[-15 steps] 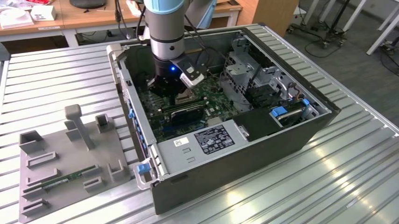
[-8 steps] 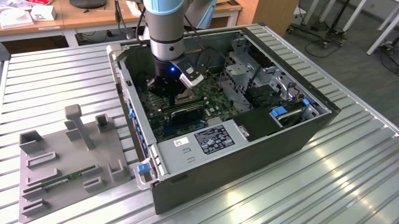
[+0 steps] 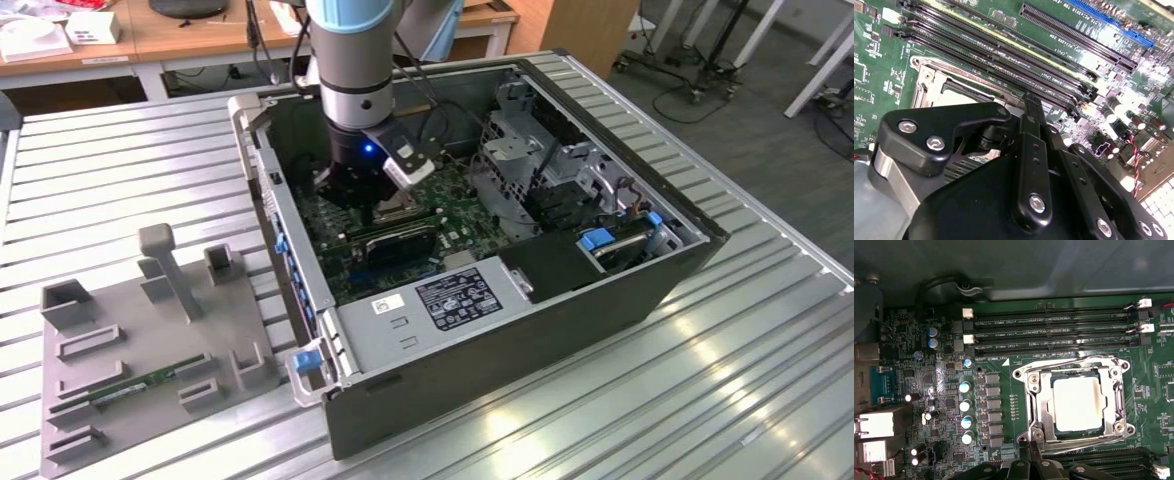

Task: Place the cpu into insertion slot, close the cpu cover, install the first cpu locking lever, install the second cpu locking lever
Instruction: 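Install the second cpu locking lever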

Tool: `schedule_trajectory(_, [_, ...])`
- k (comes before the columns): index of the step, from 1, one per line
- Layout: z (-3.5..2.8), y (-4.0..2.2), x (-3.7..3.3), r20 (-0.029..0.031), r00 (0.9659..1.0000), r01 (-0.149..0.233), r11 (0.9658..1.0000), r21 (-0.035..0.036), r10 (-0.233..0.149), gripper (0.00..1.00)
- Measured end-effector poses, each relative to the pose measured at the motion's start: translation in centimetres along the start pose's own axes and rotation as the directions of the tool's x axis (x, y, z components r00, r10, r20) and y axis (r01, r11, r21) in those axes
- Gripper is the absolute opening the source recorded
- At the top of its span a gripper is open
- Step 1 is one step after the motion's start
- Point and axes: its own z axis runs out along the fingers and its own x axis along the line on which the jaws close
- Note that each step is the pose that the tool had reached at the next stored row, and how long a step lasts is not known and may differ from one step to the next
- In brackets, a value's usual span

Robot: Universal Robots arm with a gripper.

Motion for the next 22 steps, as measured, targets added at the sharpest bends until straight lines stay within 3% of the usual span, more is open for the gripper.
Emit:
schedule_trajectory(7, [0.02, 0.06, 0.05, 0.0003, 1.0000, -0.001, 0.9999, -0.0125, 0.001, 0.11])
schedule_trajectory(13, [0.05, 0.05, 0.05, 0.0000, 1.0000, -0.001, 0.9999, -0.0164, 0.001, 0.11])
schedule_trajectory(18, [0.13, 0.05, 0.06, -0.0006, 1.0000, -0.002, 0.9994, -0.0352, 0.002, 0.11])
schedule_trajectory(22, [0.29, 0.06, 0.08, 0.0003, 1.0000, -0.003, 0.9991, -0.0431, 0.003, 0.11])
